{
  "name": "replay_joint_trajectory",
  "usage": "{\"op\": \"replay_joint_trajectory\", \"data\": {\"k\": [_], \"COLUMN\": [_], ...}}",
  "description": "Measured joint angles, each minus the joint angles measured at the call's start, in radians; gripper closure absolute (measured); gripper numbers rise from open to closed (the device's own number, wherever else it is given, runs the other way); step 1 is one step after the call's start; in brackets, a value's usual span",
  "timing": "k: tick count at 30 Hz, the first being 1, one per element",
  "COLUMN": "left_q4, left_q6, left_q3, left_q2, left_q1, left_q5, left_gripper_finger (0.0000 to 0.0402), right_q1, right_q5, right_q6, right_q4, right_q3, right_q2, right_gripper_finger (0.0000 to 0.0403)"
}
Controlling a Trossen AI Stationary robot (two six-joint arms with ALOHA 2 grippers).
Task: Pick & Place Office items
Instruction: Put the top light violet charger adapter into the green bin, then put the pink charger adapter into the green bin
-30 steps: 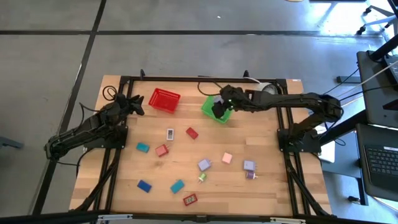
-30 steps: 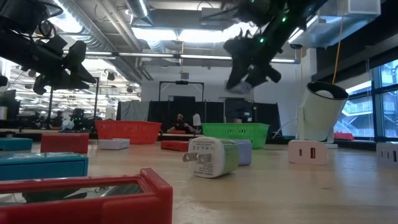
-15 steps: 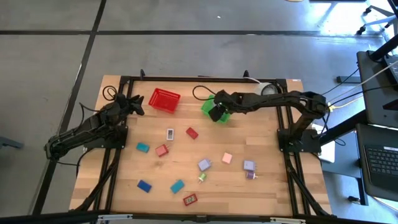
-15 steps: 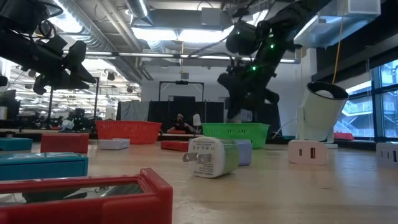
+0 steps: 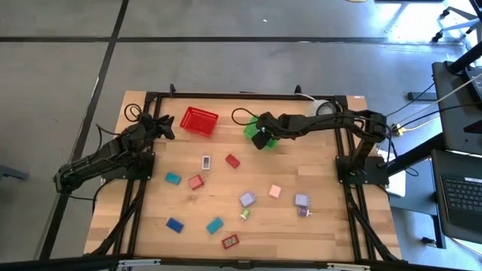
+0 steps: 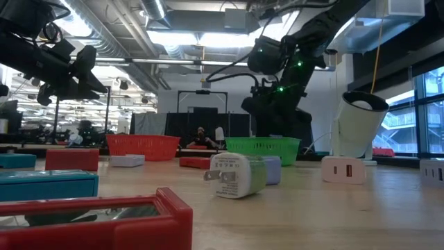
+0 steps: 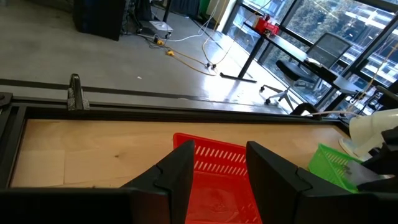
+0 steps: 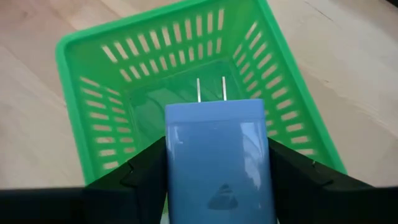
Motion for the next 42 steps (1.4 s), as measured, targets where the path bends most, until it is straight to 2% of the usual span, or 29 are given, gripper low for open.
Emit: {"op": "replay_joint_trajectory", "data": {"k": [16, 21, 33, 37, 42], "left_q4": [0.0, 0.0, 0.0, 0.0, 0.0], "left_q6": [0.0, 0.0, 0.0, 0.0, 0.0], "left_q3": [0.0, 0.0, 0.0, 0.0, 0.0], "left_q2": [0.0, 0.0, 0.0, 0.0, 0.0], "left_q1": [0.0, 0.0, 0.0, 0.0, 0.0], "left_q5": [0.0, 0.0, 0.0, 0.0, 0.001], "left_gripper_finger": [0.026, 0.026, 0.026, 0.026, 0.026], "right_q1": [0.0, -0.002, 0.016, 0.045, 0.1], "right_q5": [0.002, -0.001, -0.008, -0.056, -0.095], "right_q6": [0.026, 0.02, -0.138, -0.148, -0.074], "right_q4": [0.003, -0.04, -0.462, -0.601, -0.784], "right_q3": [0.001, 0.051, 0.36, 0.374, 0.373], "right_q2": [-0.004, -0.012, -0.043, -0.061, -0.066], "right_gripper_finger": [0.01, 0.0081, 0.0093, 0.0096, 0.0097]}}
